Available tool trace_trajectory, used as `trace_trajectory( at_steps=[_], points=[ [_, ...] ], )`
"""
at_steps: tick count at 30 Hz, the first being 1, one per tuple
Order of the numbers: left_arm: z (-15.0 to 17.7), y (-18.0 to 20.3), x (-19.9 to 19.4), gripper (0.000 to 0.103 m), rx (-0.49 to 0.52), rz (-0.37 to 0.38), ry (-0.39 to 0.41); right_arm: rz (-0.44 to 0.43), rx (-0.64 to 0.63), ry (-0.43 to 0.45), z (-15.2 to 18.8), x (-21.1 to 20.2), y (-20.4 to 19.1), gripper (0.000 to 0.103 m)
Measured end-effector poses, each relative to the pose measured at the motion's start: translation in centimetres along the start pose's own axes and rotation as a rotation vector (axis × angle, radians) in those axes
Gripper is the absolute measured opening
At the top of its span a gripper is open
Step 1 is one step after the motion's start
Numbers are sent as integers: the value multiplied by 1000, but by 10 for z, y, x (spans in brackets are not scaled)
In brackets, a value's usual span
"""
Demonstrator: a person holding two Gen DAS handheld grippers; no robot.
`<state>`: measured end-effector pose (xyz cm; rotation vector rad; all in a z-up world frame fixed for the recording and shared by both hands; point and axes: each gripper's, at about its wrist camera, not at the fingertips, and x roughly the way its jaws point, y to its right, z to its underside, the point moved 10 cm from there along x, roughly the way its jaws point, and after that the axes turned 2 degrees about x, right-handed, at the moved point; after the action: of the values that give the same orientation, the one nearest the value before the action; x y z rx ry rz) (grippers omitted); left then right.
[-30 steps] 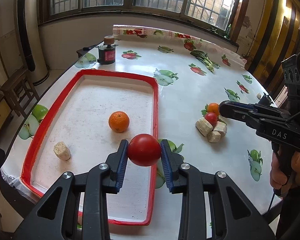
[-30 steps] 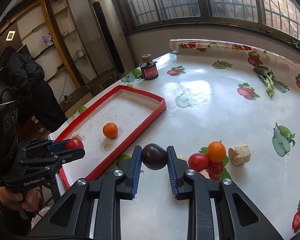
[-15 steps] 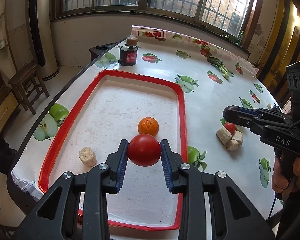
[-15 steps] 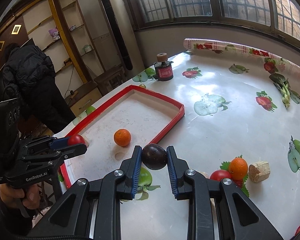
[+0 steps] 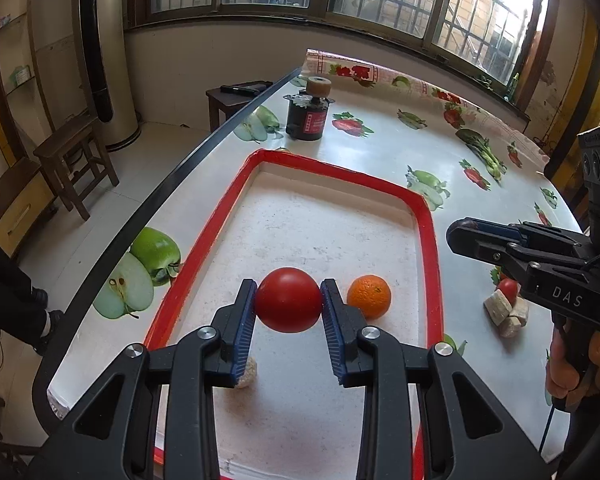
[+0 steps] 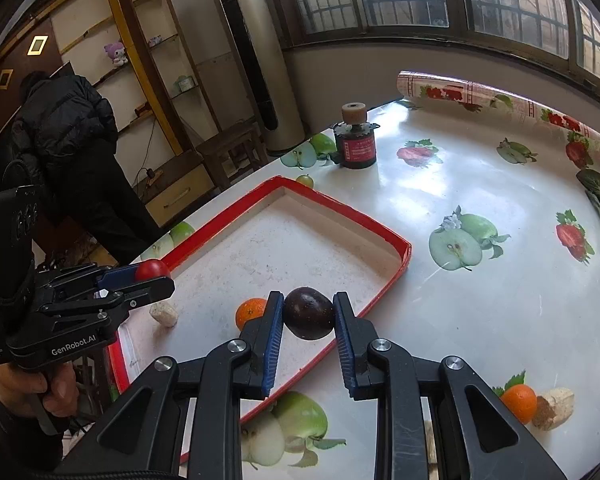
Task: Organize fruits
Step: 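Carry the tomato and plum in both grippers over the red tray, then open left gripper to release the tomato while right gripper releases the plum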
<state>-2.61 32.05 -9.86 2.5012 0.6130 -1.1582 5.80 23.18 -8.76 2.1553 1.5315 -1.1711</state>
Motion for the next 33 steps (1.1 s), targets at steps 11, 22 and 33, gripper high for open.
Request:
trace_trajectory(
  at_steps=[11,22,33],
  points=[
    [-3,-14,43,30,-26,-16,-79,28,-31,-97,-10,70,-4,25],
    [9,-16,62,30,-23,-32,-150,45,-40,-151,-1,102,4,29],
    [9,-20,52,58,-28,-84,-135,39,-47,-115,-5,86,0,52]
  ],
)
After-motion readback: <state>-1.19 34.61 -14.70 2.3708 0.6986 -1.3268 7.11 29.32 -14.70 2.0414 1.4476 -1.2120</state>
